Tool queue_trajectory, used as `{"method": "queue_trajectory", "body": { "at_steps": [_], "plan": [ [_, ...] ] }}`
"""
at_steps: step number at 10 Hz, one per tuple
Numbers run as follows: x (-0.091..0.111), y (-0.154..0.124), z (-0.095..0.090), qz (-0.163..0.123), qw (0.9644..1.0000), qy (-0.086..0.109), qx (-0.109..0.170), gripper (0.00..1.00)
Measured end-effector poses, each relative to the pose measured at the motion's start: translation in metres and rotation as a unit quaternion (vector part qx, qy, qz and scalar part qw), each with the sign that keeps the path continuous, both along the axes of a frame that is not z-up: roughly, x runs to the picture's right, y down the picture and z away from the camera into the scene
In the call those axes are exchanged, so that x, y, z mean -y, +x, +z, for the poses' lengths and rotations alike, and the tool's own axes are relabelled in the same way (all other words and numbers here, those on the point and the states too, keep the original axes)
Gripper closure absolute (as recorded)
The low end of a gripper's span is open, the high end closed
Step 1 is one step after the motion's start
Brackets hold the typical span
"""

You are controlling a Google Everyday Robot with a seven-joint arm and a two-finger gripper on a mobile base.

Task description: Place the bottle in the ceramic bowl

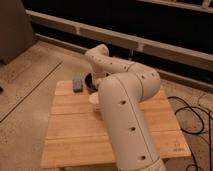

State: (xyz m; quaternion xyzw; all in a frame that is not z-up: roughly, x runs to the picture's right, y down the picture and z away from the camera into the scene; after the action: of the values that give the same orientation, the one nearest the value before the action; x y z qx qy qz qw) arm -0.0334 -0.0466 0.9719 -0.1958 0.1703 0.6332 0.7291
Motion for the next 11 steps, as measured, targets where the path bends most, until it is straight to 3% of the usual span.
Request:
{"method": "queue_trajectory", "body": {
  "at_steps": [2,7,8,11],
  "plan": [
    [0.0,-0.0005,0.0,0.0,1.0,0.0,0.0,0.78],
    [0.0,0.0005,0.0,0.0,1.0,0.0,0.0,0.26],
    [-0.0001,0.0007,0.0,0.0,1.0,0.0,0.0,0.21],
    [-0.0001,0.0008,0.0,0.0,1.0,0.0,0.0,0.2]
  ]
}}
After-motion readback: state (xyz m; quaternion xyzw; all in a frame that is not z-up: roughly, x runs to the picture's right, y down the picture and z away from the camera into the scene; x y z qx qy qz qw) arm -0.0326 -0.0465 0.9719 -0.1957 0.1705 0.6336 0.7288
